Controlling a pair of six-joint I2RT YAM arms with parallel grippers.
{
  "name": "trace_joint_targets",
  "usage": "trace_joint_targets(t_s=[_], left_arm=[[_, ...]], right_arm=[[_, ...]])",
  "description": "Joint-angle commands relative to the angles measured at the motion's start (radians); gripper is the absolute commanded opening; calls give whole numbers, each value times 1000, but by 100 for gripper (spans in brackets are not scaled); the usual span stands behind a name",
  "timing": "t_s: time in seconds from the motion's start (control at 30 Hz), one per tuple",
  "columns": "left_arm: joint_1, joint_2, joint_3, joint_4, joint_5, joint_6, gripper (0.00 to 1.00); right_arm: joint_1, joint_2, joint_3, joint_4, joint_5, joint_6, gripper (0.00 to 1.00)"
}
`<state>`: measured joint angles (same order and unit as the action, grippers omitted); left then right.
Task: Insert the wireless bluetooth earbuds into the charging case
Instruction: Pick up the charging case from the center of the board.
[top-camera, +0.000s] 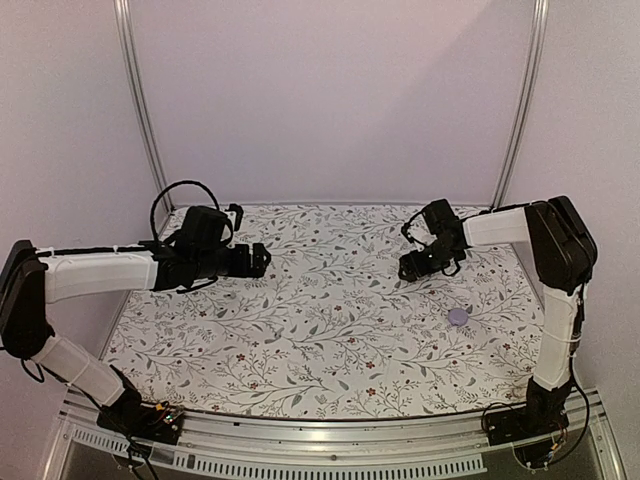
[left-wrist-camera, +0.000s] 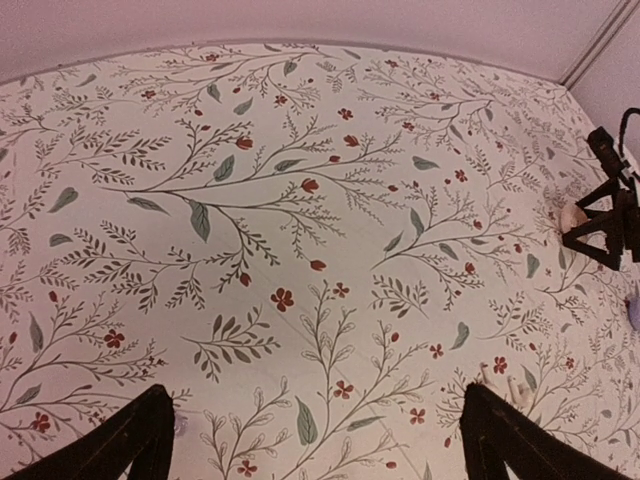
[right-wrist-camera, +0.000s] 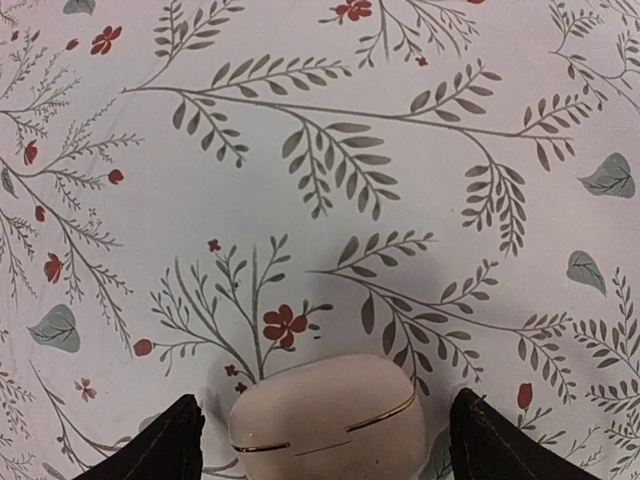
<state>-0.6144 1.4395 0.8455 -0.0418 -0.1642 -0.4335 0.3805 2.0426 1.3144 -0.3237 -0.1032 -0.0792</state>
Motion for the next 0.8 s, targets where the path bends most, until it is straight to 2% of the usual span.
trace_joint_targets(t_s=[0.0, 0.33, 0.5, 0.67, 0.77], left_arm=[[-12, 19, 26, 10, 12, 19, 100], [-12, 23, 34, 1, 7, 26, 100], [-12, 24, 30, 1, 4, 28, 100], [-12, 31, 40, 2, 7, 31, 100], [-12, 22, 38, 11, 17, 49, 100]], right_arm=[[1, -40, -12, -107, 69, -77, 84], [0, 40, 51, -133, 72, -122, 80], [0, 42, 57, -140, 48, -132, 70], [1, 31, 61, -150, 18, -142, 54], [0, 11, 58, -158, -53, -134, 50]])
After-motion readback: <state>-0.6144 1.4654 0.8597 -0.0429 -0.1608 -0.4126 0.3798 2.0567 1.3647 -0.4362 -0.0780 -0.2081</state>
